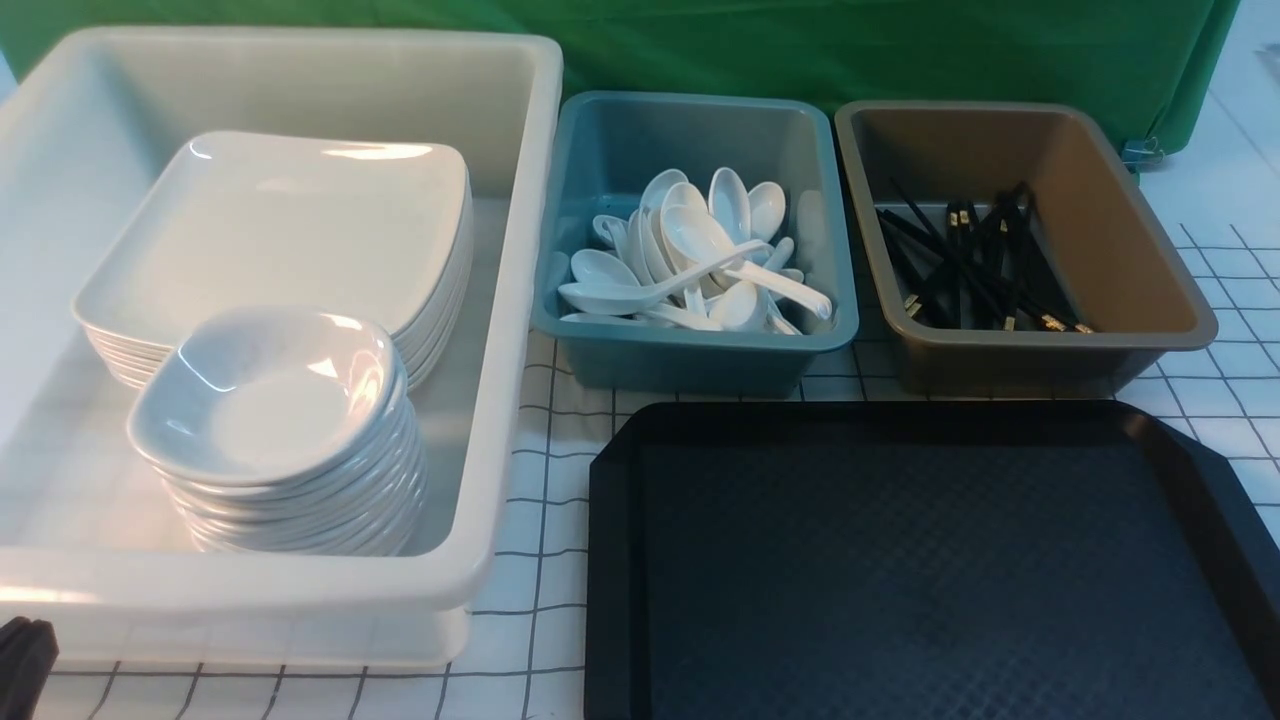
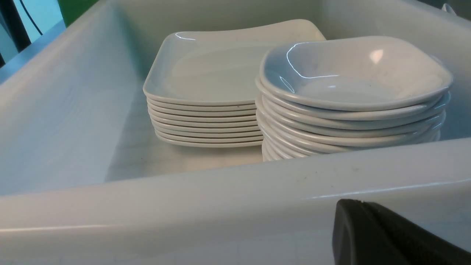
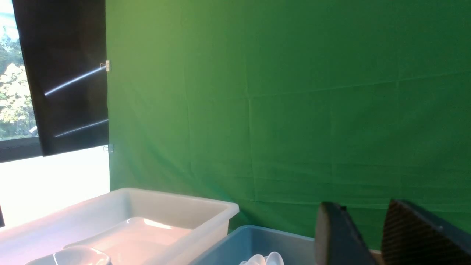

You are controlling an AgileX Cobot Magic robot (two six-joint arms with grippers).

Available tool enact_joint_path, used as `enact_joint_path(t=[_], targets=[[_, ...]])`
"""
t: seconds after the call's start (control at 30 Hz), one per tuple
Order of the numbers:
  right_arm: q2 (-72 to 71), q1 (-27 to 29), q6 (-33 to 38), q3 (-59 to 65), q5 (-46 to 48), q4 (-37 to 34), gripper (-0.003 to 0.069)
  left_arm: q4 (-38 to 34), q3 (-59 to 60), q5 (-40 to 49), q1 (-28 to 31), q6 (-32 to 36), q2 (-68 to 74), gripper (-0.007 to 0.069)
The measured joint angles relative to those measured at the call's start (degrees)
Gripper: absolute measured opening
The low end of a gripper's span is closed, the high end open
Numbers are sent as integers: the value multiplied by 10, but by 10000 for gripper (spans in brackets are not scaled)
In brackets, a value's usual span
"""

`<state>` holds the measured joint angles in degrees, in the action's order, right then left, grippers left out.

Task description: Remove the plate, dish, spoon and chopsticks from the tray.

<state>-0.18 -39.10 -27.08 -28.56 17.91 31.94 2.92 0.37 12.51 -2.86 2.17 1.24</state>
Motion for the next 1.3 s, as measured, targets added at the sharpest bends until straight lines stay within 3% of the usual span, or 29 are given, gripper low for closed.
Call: enact_joint_path(t=[0.53,0.63,0.7,0.8,0.93,1.17,1.27,1.3], targets=[[0,0,2,0,0,-3,239,1,0,0,0,1,0,5],[0,0,54,2,-1,-55,239,1,0,0,0,1,0,5],[1,0,176,21,-45,-155,239,1,0,0,0,1,0,5],[17,0,289,65,-135,-266,239,1,0,1,0,2,0,5],[55,0,302,129,-218,-310,239,1,0,1,0,2,0,5],[101,5,300,207,-325,-319,239,1,0,2,0,2,0,5],[96,35,296,225,-330,-319,239,1,0,2,0,2,0,5],[93,86,291,241,-333,-319,239,1,0,2,0,2,0,5]])
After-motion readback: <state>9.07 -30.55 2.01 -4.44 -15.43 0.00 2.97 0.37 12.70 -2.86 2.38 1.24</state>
